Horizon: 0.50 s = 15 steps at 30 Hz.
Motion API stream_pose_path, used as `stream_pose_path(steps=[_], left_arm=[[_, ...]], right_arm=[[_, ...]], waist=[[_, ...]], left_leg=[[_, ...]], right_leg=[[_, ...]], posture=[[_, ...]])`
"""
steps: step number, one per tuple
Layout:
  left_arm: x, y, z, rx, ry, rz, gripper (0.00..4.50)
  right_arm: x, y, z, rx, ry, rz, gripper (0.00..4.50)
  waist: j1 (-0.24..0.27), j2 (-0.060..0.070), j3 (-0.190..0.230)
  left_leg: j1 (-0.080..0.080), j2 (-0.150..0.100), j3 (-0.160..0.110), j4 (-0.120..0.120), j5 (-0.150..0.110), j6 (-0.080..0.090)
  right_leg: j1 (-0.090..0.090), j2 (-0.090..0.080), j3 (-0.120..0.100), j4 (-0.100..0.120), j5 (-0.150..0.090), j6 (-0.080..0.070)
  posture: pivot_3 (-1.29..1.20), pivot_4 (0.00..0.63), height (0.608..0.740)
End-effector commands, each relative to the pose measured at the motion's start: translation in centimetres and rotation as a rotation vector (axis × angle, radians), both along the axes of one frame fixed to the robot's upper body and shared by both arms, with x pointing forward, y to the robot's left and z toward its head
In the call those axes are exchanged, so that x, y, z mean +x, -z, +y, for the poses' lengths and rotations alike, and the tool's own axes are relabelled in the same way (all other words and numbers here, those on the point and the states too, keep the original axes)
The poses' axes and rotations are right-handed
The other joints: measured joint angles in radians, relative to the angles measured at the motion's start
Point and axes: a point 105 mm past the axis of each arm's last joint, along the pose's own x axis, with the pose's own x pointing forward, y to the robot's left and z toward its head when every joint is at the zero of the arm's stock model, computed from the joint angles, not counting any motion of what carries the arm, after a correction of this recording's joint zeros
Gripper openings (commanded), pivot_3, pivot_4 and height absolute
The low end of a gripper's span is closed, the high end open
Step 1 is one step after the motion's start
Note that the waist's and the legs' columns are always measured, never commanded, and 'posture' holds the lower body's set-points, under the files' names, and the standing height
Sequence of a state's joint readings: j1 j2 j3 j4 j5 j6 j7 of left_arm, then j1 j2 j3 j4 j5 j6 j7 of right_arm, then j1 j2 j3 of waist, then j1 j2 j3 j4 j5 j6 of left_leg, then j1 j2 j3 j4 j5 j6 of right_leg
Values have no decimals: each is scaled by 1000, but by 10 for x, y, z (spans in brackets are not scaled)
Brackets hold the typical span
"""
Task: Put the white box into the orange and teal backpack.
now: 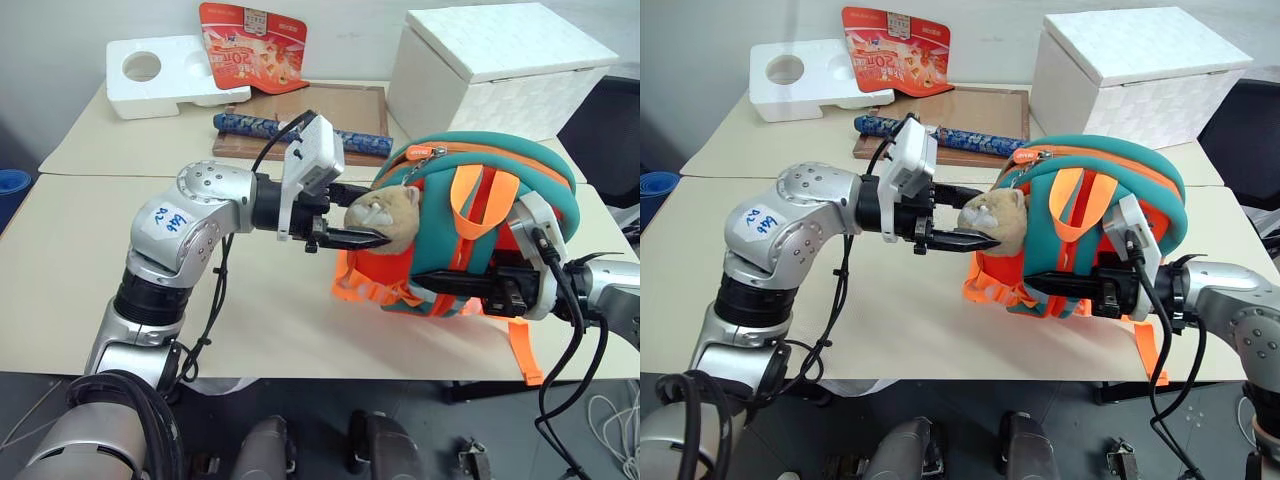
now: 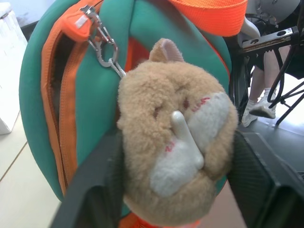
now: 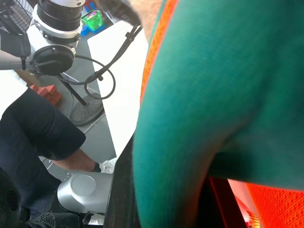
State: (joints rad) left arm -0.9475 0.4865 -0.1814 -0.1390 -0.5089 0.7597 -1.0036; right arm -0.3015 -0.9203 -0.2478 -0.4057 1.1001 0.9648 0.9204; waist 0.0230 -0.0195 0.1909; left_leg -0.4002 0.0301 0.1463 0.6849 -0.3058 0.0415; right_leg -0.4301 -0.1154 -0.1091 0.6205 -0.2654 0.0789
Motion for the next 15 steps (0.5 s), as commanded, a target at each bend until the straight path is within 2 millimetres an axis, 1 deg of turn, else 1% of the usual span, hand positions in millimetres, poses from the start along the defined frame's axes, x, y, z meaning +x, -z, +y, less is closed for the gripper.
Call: stream_pose_path(steps=[1, 3, 5, 6, 7, 9, 10, 11, 13, 15], left_arm=[[1, -12, 7, -25, 6, -19, 1577], [2, -20, 14, -37, 15, -20, 1200], [14, -28, 24, -25, -43, -39, 972], [18, -30, 28, -16, -65, -42, 893], [27, -32, 38, 8, -100, -53, 862], [36, -34, 50, 43, -125, -62, 862], [41, -31, 59, 90, -129, -77, 862], [46, -23, 70, 158, -138, -97, 862], [55, -9, 86, 264, -153, -130, 862], [65, 4, 91, 318, -175, -152, 862]], right_arm=[[-3, -10, -3, 5, 15, -58, 0], [-3, -9, -5, 5, 27, -57, 0], [-4, -8, -8, -1, 41, -60, 0], [-4, -8, -8, -4, 45, -61, 0], [-4, -8, -9, -6, 46, -62, 0], [-5, -8, -9, -8, 46, -63, 0], [-5, -9, -9, -8, 46, -64, 0], [-5, -10, -10, -7, 51, -66, 0], [-4, -11, -12, -5, 57, -67, 0], [-4, -12, -13, 0, 63, -66, 0]], waist=[[0, 0, 0], [-1, 0, 0], [0, 0, 0], [-1, 0, 0], [-2, 0, 0], [-4, 0, 0], [-4, 0, 0], [-5, 0, 0], [-6, 0, 0], [-3, 0, 0]], left_leg=[[0, 0, 0, 0, 0, 0], [0, 0, 0, 0, 0, 0], [0, 0, 0, 0, 0, 0], [0, 0, 0, 0, 0, 0], [0, 0, 0, 0, 0, 0], [0, 0, 0, 0, 0, 0], [0, 0, 0, 0, 0, 0], [0, 0, 0, 0, 0, 0], [0, 0, 1, -1, 0, 0], [-1, 0, 2, -1, 0, 0]], right_leg=[[0, 0, 0, 0, 0, 0], [0, 0, 0, 0, 0, 0], [0, 0, 0, 0, 0, 0], [0, 1, 0, 0, 0, 0], [-1, 1, 0, 0, 0, 0], [-1, 1, -1, 0, 0, 0], [-1, 1, -1, 0, 0, 0], [-1, 1, -1, 0, 0, 0], [-2, 1, -3, 0, 0, 0], [-2, 1, -6, 0, 0, 0]], posture=[[0, 150, 740], [0, 150, 740], [0, 150, 740], [0, 150, 740], [0, 150, 740], [0, 150, 740], [0, 150, 740], [0, 150, 740], [0, 150, 740], [0, 150, 740]])
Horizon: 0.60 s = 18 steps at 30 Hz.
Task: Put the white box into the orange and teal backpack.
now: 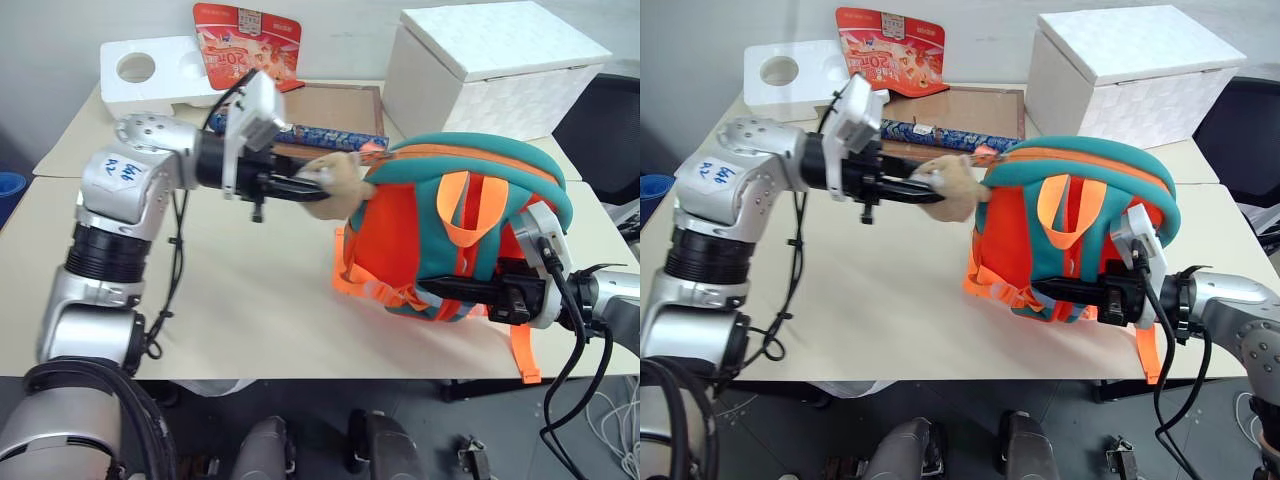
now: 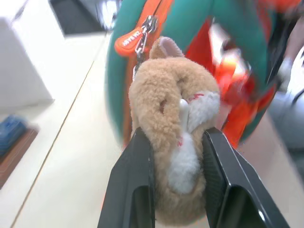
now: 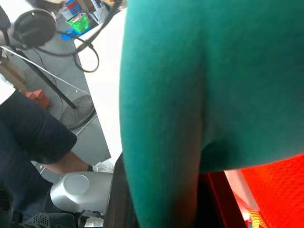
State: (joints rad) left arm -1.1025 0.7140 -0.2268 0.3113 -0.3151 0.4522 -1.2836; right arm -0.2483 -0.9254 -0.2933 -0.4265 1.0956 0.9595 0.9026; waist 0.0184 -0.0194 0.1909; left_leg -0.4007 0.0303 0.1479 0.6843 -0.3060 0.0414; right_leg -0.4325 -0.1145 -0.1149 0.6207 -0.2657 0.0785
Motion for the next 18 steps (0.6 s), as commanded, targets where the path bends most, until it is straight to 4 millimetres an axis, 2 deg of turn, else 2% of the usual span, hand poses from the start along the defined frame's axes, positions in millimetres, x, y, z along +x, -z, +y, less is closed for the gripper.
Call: stream_pose_path(steps=[1, 2, 5, 7, 9, 11, 14, 18], left_arm=[[15, 17, 11, 117, -31, -66, 862], [19, 21, 11, 131, -36, -71, 862], [20, 61, 7, 259, 16, -100, 862], [15, 86, -2, 299, 81, -110, 862], [5, 103, -14, 269, 136, -59, 862], [2, 113, -21, 243, 147, -23, 862], [5, 130, -20, 286, 124, -43, 862], [7, 126, -16, 235, 81, 2, 862]], right_arm=[[-1, -15, -6, 12, 18, -63, 0], [-1, -15, -6, 14, 20, -65, 0], [-1, -14, -9, 19, 29, -60, 0], [1, -11, -9, 8, 43, -65, 0], [4, -9, -9, 0, 66, -70, 0], [8, -9, -10, 0, 94, -78, 0], [10, -8, -12, 1, 121, -82, 0], [13, -2, -22, -43, 160, -84, 0]], waist=[[3, 0, 0], [5, 0, 0], [6, 0, 0], [6, 0, 0], [3, 0, 0], [1, 0, 0], [3, 0, 0], [4, 1, -1]], left_leg=[[0, 0, 0, 0, 0, 0], [0, 0, 0, 0, 0, 1], [-2, -1, -1, 1, -1, 2], [-2, -1, -1, 1, -1, 2], [-3, -1, -1, 1, -1, 3], [-3, -1, 0, 1, -1, 3], [-2, 0, -1, 2, -1, 2], [-1, 0, -1, 2, -1, 2]], right_leg=[[0, 0, 0, 0, 0, 0], [0, -1, 0, 0, 0, 0], [0, -2, 1, 0, 0, 0], [0, -2, 1, 0, 0, 1], [0, -2, 1, 1, 1, 1], [-1, -2, 2, 1, 1, 1], [0, -2, 2, 0, 1, 1], [1, -2, 3, 0, 0, 1]], posture=[[0, 150, 740], [0, 150, 740], [0, 150, 740], [0, 150, 740], [0, 150, 740], [0, 150, 740], [0, 150, 740], [0, 150, 740]])
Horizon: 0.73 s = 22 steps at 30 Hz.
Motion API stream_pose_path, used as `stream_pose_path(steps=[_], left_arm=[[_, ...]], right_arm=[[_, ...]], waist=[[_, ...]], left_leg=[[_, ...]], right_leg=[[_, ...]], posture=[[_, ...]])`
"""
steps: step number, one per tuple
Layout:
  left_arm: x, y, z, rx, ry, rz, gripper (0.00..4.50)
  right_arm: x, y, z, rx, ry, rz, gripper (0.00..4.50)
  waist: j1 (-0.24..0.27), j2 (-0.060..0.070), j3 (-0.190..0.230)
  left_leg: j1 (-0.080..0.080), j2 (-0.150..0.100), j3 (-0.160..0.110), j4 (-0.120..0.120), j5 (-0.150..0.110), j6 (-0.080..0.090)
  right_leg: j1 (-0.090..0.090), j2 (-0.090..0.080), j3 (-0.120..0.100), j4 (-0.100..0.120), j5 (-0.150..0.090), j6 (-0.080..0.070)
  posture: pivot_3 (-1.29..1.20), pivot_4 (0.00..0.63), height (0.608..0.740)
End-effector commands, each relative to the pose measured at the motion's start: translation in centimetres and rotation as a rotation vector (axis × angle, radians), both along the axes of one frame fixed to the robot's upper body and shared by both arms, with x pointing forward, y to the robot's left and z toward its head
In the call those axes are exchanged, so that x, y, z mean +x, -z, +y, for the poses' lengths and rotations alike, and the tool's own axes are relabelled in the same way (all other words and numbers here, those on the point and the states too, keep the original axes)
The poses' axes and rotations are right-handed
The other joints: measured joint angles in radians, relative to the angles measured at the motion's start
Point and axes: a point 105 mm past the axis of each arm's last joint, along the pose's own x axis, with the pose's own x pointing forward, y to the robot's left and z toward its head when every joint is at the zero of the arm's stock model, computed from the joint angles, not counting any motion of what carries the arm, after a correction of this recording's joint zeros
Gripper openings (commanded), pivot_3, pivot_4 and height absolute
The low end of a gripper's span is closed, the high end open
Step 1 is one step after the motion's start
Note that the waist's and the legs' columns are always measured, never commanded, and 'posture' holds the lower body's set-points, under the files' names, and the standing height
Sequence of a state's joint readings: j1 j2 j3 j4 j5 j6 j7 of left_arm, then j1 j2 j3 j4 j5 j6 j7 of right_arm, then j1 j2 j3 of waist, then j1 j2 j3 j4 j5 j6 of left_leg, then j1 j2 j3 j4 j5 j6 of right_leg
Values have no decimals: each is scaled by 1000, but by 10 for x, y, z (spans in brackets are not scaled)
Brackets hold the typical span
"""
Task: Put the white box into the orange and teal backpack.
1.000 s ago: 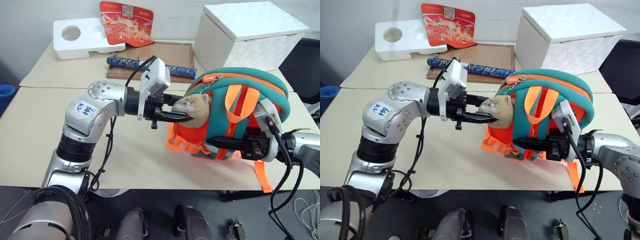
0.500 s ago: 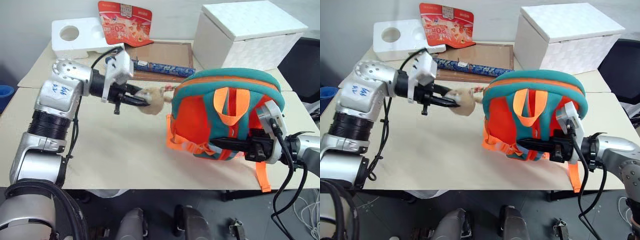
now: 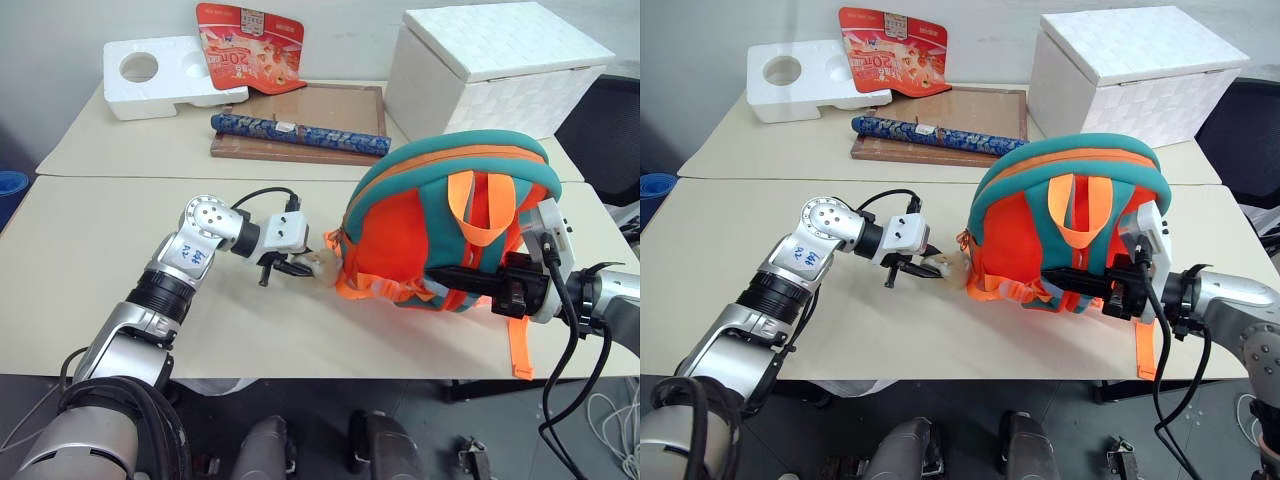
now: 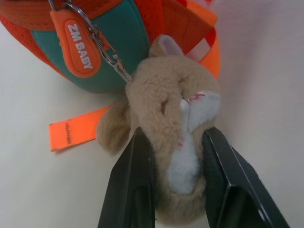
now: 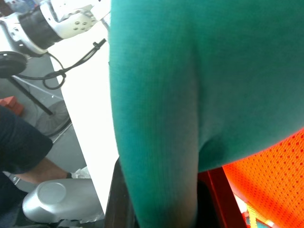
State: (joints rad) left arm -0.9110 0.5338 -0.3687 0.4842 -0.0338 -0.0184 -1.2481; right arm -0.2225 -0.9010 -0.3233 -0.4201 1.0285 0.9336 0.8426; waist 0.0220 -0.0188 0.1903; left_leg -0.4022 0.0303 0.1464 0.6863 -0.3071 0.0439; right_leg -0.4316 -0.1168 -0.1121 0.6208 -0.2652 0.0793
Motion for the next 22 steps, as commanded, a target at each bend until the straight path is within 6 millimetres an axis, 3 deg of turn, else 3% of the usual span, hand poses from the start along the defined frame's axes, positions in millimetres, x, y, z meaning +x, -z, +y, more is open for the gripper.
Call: stream_pose_path(steps=[1, 7, 12, 14, 18, 22], left_arm=[[0, 2, 12, -41, -84, 99, 1196], [-13, -32, 43, -201, -177, 240, 2908], [-33, -72, 82, -360, -247, 344, 4411], [-44, -97, 102, -427, -270, 350, 4500], [-60, -132, 128, -518, -301, 317, 4500], [-63, -148, 131, -570, -337, 230, 4500]], right_arm=[[2, -4, -15, -34, 52, -35, 310], [-13, -7, -62, -149, 73, 3, 2089], [-32, -32, -120, -195, 137, 45, 3725], [-39, -47, -148, -181, 200, 49, 4397], [-42, -64, -175, -169, 280, 9, 4455], [-38, -62, -181, -116, 319, -27, 4455]], waist=[[0, 0, 0], [-3, 0, 0], [-7, 0, 0], [-9, 0, 0], [-20, 0, 0], [-20, 0, 0]], left_leg=[[0, 0, 0, 0, 0, 0], [-1, 0, 0, 0, 0, 0], [0, 0, 0, 0, 0, 0], [0, 0, 0, 0, 0, 0], [1, 1, 0, -1, 0, 0], [2, 0, 0, -1, -1, -1]], right_leg=[[0, 0, 1, 0, 0, 0], [-1, 1, 0, 2, 0, 0], [1, 2, -2, 0, 0, 0], [1, 1, -1, -1, 0, 0], [1, 1, 0, -2, 0, 0], [2, 0, 1, -1, -1, 0]], posture=[[0, 150, 740], [0, 150, 740], [0, 150, 740], [0, 150, 740], [0, 150, 740], [0, 150, 740]])
